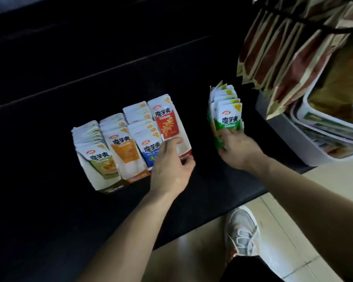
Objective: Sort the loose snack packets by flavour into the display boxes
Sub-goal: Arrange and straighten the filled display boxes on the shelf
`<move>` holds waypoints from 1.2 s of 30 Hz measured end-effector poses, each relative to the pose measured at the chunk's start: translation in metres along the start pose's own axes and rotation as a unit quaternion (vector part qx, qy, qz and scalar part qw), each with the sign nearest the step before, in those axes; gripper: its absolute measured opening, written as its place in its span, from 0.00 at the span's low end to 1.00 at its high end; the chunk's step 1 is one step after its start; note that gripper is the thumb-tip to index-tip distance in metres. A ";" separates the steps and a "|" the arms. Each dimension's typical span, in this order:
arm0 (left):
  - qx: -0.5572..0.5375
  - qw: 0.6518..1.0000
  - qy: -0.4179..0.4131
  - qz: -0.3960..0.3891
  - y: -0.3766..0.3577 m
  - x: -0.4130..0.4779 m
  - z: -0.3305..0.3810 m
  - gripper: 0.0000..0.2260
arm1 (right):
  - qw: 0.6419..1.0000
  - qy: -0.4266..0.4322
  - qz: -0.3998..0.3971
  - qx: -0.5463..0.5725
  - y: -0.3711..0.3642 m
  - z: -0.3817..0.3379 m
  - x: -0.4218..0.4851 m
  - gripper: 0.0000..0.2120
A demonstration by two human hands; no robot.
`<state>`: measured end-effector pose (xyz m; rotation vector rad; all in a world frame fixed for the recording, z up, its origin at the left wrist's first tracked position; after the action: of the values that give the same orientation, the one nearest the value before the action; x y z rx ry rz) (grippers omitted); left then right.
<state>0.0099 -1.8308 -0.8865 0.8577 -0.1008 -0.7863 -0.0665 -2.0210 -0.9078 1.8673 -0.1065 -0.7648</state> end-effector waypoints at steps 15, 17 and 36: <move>-0.139 0.985 0.038 -0.094 -0.085 0.029 0.015 0.18 | 0.983 0.105 0.102 -0.107 0.029 0.019 0.012 0.59; -0.118 0.986 0.038 -0.109 -0.085 0.028 0.012 0.20 | 0.977 0.112 0.096 -0.153 0.033 0.017 0.026 0.64; -0.138 0.981 0.016 -0.133 -0.082 0.040 0.015 0.29 | 0.980 0.047 -0.002 -0.192 0.065 0.009 0.035 0.42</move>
<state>-0.0144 -1.8996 -0.9435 0.6252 0.1529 -1.0086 -0.0265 -2.0707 -0.8695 1.5311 0.0995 -0.6469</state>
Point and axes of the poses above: each hand's wrist, its own x-axis towards the middle knuckle, its own y-axis out of the back of the hand, z = x × y, the point moved 3 cm from there along x, towards the middle knuckle, and after that the axes turned 13 degrees about -z, right-handed, at the moved point
